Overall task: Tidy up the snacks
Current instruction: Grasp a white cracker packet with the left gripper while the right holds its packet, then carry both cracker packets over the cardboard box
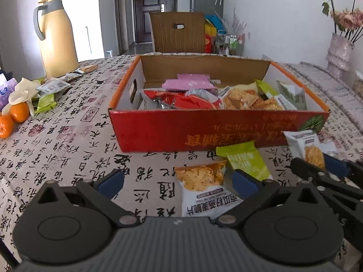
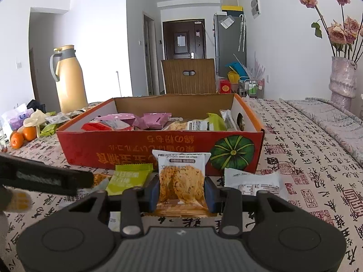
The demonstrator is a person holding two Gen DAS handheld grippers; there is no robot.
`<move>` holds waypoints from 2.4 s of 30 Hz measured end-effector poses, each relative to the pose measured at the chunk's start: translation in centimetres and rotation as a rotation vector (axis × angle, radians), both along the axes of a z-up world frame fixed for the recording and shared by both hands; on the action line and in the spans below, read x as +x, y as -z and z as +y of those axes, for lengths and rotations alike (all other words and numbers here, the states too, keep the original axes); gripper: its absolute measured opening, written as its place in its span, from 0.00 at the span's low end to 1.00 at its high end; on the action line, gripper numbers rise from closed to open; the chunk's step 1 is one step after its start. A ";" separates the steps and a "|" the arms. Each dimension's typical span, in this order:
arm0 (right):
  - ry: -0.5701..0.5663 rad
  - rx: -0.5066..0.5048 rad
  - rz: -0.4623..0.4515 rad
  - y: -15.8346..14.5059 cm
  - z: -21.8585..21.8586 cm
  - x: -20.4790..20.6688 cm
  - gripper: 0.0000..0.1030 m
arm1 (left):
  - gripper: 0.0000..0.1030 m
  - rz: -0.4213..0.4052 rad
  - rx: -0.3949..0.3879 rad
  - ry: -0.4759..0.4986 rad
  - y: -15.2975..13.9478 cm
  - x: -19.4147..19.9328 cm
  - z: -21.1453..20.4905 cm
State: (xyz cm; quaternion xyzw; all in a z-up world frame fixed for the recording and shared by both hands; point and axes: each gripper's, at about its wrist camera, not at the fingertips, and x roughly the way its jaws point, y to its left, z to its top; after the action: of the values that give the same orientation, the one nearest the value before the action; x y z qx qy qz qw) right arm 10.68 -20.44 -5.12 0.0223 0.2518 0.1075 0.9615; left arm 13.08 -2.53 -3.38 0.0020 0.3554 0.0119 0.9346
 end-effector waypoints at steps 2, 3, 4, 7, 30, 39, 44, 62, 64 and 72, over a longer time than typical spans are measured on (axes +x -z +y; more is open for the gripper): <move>-0.001 0.001 -0.002 0.0 0.0 -0.1 0.39 | 1.00 0.014 0.003 -0.008 0.4 0.3 -0.1; -0.001 0.002 -0.003 0.0 0.0 -0.1 0.39 | 1.00 0.019 -0.002 -0.013 0.6 0.4 0.0; -0.002 0.002 -0.004 0.0 0.0 -0.1 0.39 | 1.00 0.022 -0.006 -0.017 0.8 0.5 0.1; -0.003 0.002 -0.006 0.0 0.1 -0.1 0.39 | 1.00 0.029 -0.028 -0.024 1.2 0.7 0.4; -0.003 0.001 -0.004 0.0 0.1 -0.1 0.39 | 0.43 -0.016 -0.020 0.077 2.0 -0.4 -1.0; -0.003 -0.002 -0.021 0.0 0.2 -0.4 0.39 | 0.42 -0.075 -0.018 0.080 1.2 -1.3 -1.0; -0.001 -0.011 -0.047 -0.2 0.3 -0.7 0.39 | 0.42 -0.110 -0.007 0.076 0.4 -1.8 -1.1; 0.044 -0.051 -0.235 -5.8 0.4 -0.4 0.39 | 0.42 -0.298 -0.007 0.098 -6.7 -1.9 -1.5; 0.052 -0.055 -0.250 -6.3 0.3 0.4 0.39 | 0.42 -0.314 -0.005 0.090 -7.5 -1.3 -1.5; 0.077 -0.074 -0.266 -7.4 0.6 4.5 0.39 | 0.42 -0.352 -0.009 0.047 -9.3 1.7 -1.7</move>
State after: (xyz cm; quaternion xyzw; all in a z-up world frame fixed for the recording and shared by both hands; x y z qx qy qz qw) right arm 15.15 -19.86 2.29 -0.0179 0.1248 0.0629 0.9900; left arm 14.77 -4.19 5.89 0.0041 0.1862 -0.0112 0.9824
